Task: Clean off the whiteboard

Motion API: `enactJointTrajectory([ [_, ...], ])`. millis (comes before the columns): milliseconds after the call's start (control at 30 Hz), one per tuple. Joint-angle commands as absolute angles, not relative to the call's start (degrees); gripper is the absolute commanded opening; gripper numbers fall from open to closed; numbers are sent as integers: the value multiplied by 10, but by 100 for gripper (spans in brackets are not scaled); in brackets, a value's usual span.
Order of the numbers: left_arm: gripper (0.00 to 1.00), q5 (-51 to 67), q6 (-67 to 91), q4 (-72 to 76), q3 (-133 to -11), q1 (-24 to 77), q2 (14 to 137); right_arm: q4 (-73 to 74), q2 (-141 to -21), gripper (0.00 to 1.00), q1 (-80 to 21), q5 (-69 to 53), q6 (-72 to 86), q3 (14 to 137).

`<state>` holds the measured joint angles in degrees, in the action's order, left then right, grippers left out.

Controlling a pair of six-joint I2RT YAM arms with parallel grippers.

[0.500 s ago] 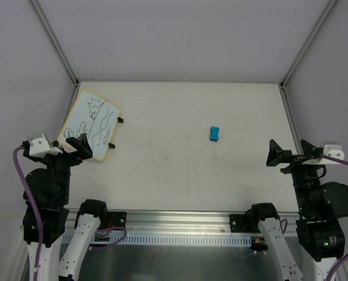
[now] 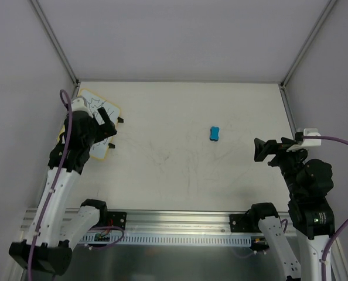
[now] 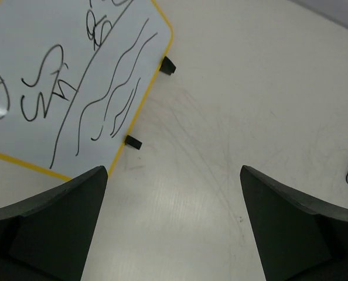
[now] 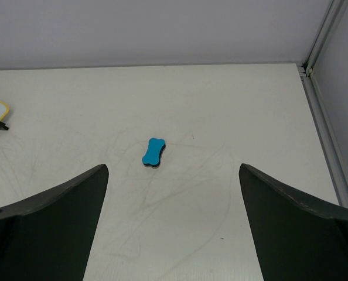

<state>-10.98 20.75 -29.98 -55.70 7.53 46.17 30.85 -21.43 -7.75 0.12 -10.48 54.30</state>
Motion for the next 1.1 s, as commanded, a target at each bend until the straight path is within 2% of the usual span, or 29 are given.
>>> enactJointTrajectory([
  [0,99,-105,302,-296,-595,78,552,299,-211,99,-81,-24,-89,536],
  [167,99,-151,406,-296,-667,93,721,298,-203,99,-81,-33,-84,525],
  [300,99,-283,465,-297,-736,143,847,297,-195,99,-82,-33,-83,514],
  [533,98,-347,544,-300,-795,153,977,294,-173,99,-84,-33,-83,498],
  [733,93,-369,557,-299,-846,152,1067,284,-149,99,-103,-7,-89,475],
  [933,80,-367,570,-300,-879,144,1129,282,-142,99,-119,-4,-97,470],
  [1067,75,-360,580,-300,-889,130,1151,281,-139,99,-126,-6,-101,468],
])
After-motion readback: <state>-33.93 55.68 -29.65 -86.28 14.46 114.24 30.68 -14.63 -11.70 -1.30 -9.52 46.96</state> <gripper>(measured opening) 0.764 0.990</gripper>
